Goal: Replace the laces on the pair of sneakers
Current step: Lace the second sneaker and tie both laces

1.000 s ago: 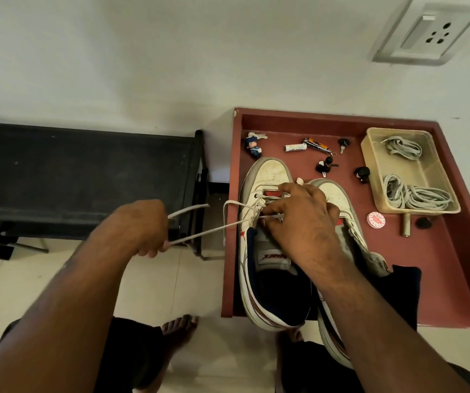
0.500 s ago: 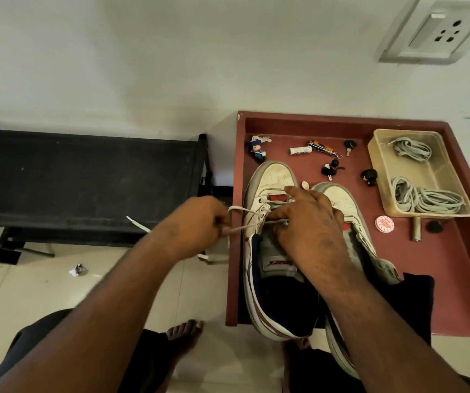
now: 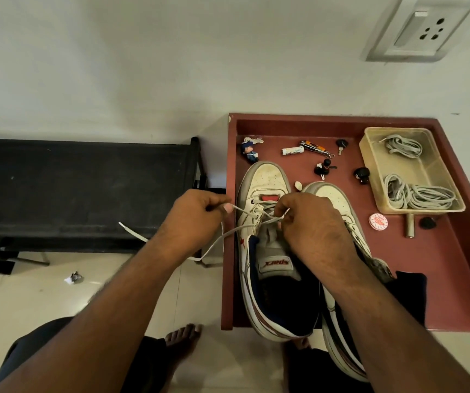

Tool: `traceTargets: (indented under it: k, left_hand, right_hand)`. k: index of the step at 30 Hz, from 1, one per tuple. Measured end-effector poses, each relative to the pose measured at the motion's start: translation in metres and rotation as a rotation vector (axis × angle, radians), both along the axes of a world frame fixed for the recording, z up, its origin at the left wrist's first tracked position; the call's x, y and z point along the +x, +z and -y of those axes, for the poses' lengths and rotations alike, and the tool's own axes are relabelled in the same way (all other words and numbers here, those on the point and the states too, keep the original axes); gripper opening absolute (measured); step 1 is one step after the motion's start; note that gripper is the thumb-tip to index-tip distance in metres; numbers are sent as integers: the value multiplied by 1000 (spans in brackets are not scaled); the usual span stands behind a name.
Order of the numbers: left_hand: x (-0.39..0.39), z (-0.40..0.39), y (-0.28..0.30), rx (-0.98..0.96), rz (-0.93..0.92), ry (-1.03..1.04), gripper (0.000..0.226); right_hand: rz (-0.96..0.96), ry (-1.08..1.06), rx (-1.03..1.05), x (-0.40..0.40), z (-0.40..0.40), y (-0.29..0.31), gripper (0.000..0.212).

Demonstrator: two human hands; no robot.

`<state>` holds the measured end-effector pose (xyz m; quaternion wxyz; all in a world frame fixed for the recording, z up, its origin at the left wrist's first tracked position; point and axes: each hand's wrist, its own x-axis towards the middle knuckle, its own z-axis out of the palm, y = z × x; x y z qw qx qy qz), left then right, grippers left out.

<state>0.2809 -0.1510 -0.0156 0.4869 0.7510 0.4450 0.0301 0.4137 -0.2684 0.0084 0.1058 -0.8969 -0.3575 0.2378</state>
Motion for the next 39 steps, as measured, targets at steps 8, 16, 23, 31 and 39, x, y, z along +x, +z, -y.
traceTargets:
  k: [8,16,23,31,39]
  left_hand:
    - [2,2,-20,-229,-23,159,30]
    - [6,-5,12,-181,139,132,11]
    - [-9,-11,72,-451,608,-50,39]
    - [-9,-21,92,-206,888,95,20]
    - [-29,-65,10,5,333,647,13]
  right_hand:
    - [-62,20,9,8,0,0,21]
    - [-196,48,509,1,2,6,6]
    - [-481,188,421,0,0,6,23]
    - [-811,361,562,-3,2,18,11]
    - [-769,-58,730,48,25,29,9]
